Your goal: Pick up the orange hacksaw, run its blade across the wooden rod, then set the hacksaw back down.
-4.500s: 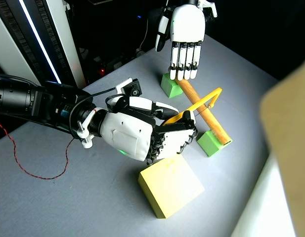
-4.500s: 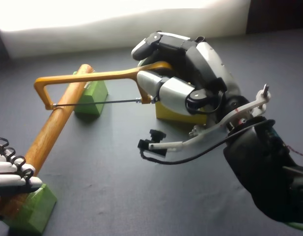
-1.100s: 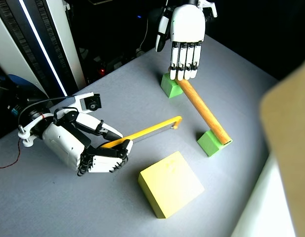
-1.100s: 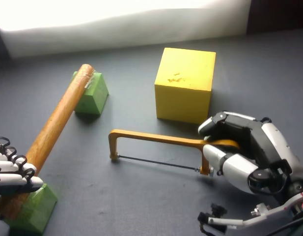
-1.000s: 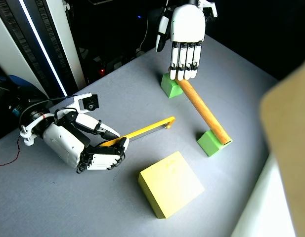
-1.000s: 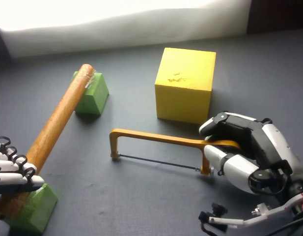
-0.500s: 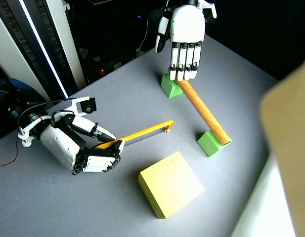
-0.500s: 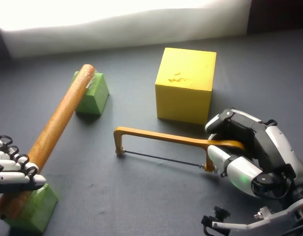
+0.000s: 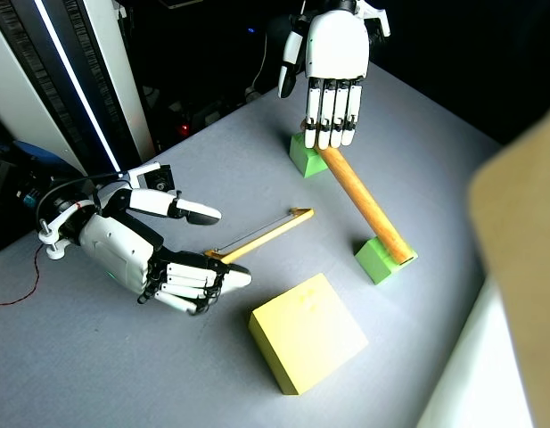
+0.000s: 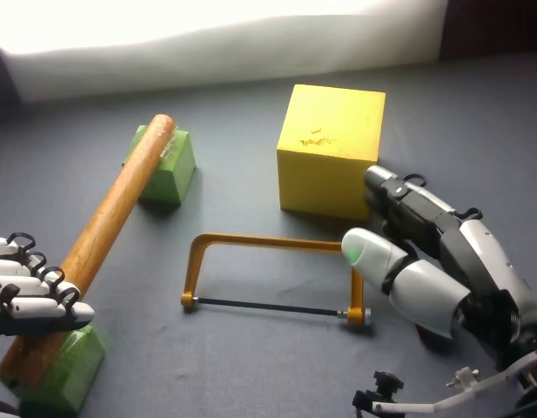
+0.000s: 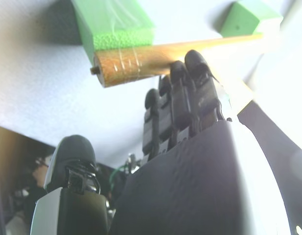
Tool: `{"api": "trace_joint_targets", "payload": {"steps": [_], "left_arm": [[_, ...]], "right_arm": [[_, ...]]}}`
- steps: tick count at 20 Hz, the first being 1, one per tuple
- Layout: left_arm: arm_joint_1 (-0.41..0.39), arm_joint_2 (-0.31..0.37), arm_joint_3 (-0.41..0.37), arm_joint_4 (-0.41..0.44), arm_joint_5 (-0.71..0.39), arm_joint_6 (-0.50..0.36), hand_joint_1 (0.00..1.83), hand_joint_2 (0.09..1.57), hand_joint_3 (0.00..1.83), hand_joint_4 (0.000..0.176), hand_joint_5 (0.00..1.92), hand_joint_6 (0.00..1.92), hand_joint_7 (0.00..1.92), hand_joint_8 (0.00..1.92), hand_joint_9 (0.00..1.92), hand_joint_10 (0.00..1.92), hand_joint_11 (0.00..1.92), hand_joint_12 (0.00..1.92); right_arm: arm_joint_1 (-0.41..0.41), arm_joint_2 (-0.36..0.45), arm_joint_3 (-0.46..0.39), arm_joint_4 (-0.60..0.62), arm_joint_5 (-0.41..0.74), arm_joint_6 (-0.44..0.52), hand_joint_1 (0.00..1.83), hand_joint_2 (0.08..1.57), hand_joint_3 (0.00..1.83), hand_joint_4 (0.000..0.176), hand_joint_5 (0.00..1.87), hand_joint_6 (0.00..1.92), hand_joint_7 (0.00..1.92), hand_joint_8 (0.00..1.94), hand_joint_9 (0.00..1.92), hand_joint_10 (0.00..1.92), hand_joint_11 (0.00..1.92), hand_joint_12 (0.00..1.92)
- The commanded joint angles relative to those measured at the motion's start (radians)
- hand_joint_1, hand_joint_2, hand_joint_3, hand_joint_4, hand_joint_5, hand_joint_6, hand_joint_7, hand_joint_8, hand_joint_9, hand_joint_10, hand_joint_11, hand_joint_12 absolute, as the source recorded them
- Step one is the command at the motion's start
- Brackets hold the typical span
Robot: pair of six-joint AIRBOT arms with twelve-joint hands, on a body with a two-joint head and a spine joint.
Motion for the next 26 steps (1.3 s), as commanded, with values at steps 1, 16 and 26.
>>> {"api": "trace_joint_targets", "payload": {"steps": [1, 16, 26], "left_arm": [[-0.005, -0.009, -0.001, -0.012, -0.046, -0.001, 0.31, 1.26, 0.0, 0.0, 0.18, 0.0, 0.18, 0.0, 0.18, 0.0, 0.0, 0.52], [-0.029, -0.026, 0.138, -0.117, -0.39, 0.052, 0.31, 1.25, 0.0, 0.0, 0.21, 0.01, 0.21, 0.01, 0.23, 0.01, 0.0, 0.59], [-0.024, -0.042, 0.207, -0.152, -0.744, 0.048, 0.33, 1.35, 0.01, 0.0, 0.82, 1.87, 0.93, 1.87, 0.96, 1.9, 0.93, 1.92]], "right_arm": [[0.001, 0.008, 0.001, -0.084, 0.091, 0.016, 0.61, 1.15, 0.0, 0.0, 0.17, 0.0, 0.21, 0.0, 0.17, 0.01, 0.0, 0.67], [0.196, 0.26, 0.008, -0.51, -0.326, 0.11, 0.24, 1.18, 0.0, 0.0, 0.39, 0.04, 0.43, 0.02, 0.36, 0.04, 0.0, 1.01], [0.477, 0.302, 0.234, -1.526, -0.45, 0.547, 0.44, 1.25, 0.0, 0.0, 1.19, 1.92, 1.37, 1.94, 1.54, 1.92, 1.73, 1.92]]}}
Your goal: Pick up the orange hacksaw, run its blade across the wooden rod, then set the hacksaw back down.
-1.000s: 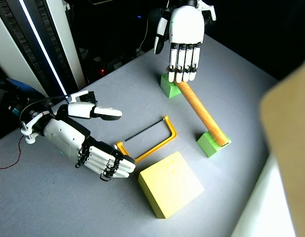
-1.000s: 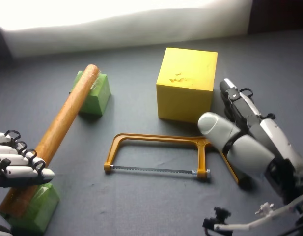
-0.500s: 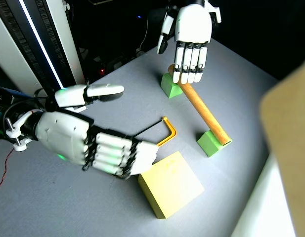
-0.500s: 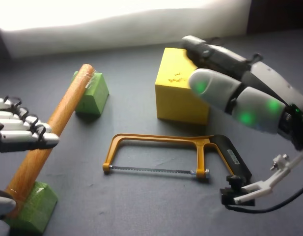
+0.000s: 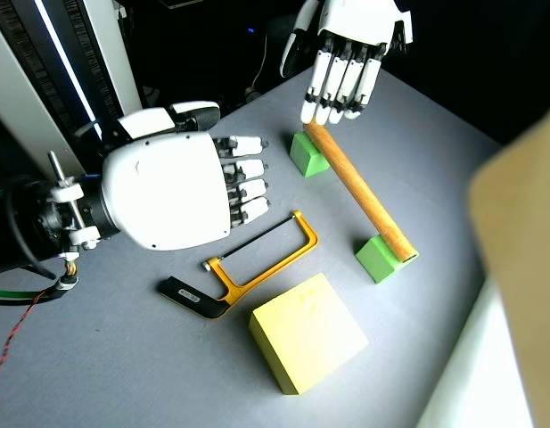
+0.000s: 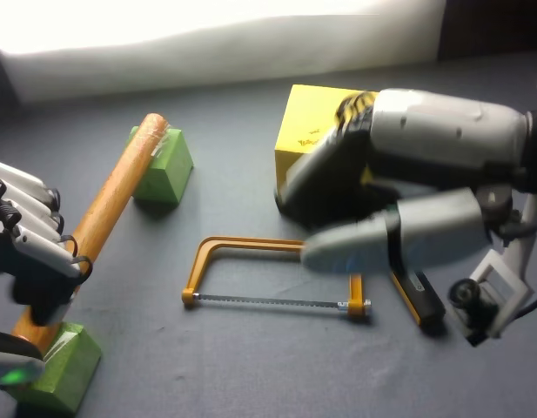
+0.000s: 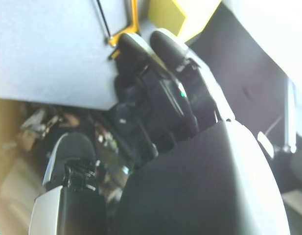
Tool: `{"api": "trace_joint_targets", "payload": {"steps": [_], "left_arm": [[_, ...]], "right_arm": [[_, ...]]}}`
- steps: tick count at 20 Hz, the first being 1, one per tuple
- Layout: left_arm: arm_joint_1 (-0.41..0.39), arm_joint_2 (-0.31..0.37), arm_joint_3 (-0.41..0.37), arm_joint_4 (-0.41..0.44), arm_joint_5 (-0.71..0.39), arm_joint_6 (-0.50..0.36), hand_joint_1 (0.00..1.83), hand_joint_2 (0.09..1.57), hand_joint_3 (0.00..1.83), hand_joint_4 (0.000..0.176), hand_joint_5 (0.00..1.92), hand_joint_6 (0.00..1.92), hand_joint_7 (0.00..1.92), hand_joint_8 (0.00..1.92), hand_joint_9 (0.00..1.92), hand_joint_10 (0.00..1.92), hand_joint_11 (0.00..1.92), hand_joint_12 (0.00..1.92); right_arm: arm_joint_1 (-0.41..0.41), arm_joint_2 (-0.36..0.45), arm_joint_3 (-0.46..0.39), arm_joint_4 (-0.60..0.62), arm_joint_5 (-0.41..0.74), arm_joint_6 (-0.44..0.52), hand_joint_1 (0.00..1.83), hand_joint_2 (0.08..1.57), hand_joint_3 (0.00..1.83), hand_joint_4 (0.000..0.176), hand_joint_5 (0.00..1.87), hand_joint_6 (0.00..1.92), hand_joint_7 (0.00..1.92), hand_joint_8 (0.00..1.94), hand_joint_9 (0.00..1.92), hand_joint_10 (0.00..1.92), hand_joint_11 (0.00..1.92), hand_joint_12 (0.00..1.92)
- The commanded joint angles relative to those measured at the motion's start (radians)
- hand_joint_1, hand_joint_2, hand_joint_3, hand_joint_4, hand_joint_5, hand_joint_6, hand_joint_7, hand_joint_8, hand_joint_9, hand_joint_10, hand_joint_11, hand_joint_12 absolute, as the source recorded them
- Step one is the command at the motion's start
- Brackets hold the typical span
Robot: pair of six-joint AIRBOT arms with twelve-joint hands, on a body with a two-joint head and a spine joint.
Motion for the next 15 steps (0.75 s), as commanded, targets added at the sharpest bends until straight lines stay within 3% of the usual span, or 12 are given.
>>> {"api": "trace_joint_targets", "payload": {"steps": [1, 2, 3, 5, 6, 9, 15], "left_arm": [[-0.008, -0.001, 0.011, -0.048, -0.119, -0.005, 0.37, 1.34, 0.0, 0.0, 0.86, 1.91, 0.96, 1.91, 1.01, 1.92, 1.01, 1.92], [-0.008, -0.004, 0.021, -0.016, -0.149, -0.013, 0.38, 1.35, 0.0, 0.0, 0.99, 1.92, 1.05, 1.92, 1.11, 1.92, 1.13, 1.92], [-0.009, -0.008, 0.027, 0.009, -0.17, -0.013, 0.38, 1.35, 0.0, 0.0, 0.99, 1.92, 1.05, 1.92, 1.11, 1.92, 1.13, 1.92], [-0.01, -0.009, 0.023, 0.014, -0.186, -0.017, 0.36, 1.35, 0.0, 0.0, 1.27, 1.92, 1.26, 1.92, 1.3, 1.92, 1.35, 1.92], [-0.012, -0.009, 0.023, 0.014, -0.187, -0.018, 0.37, 1.35, 0.0, 0.0, 1.31, 1.92, 1.3, 1.92, 1.31, 1.92, 1.37, 1.92], [-0.008, -0.01, 0.026, 0.015, -0.205, -0.018, 0.37, 1.34, 0.0, 0.0, 1.33, 1.92, 1.36, 1.92, 1.36, 1.92, 1.43, 1.92], [-0.007, -0.011, 0.035, 0.027, -0.225, -0.024, 0.35, 1.34, 0.0, 0.0, 1.29, 1.92, 1.36, 1.92, 1.37, 1.92, 1.43, 1.92]], "right_arm": [[0.023, 0.008, 0.008, 0.013, 0.131, 0.033, 0.44, 1.25, 0.0, 0.0, 1.25, 1.92, 1.42, 1.94, 1.59, 1.92, 1.79, 1.92], [0.039, 0.012, 0.018, -0.05, 0.147, 0.064, 0.45, 1.26, 0.0, 0.0, 1.3, 1.92, 1.44, 1.94, 1.6, 1.92, 1.8, 1.92], [0.051, 0.018, 0.028, -0.103, 0.175, 0.067, 0.45, 1.26, 0.0, 0.0, 1.3, 1.92, 1.44, 1.94, 1.6, 1.92, 1.8, 1.92], [0.083, 0.017, 0.047, -0.203, 0.21, 0.079, 0.44, 1.29, 0.01, 0.0, 1.38, 1.92, 1.47, 1.94, 1.63, 1.92, 1.82, 1.92], [0.11, 0.014, 0.059, -0.269, 0.227, 0.079, 0.44, 1.29, 0.01, 0.0, 1.4, 1.92, 1.48, 1.94, 1.63, 1.92, 1.82, 1.92], [0.18, -0.002, 0.094, -0.437, 0.275, 0.156, 0.4, 1.32, 0.0, 0.0, 1.39, 1.92, 1.46, 1.94, 1.58, 1.92, 1.77, 1.92], [0.198, -0.011, 0.103, -0.46, 0.232, 0.111, 0.4, 1.33, 0.0, 0.0, 1.33, 1.92, 1.41, 1.94, 1.55, 1.92, 1.76, 1.92]]}}
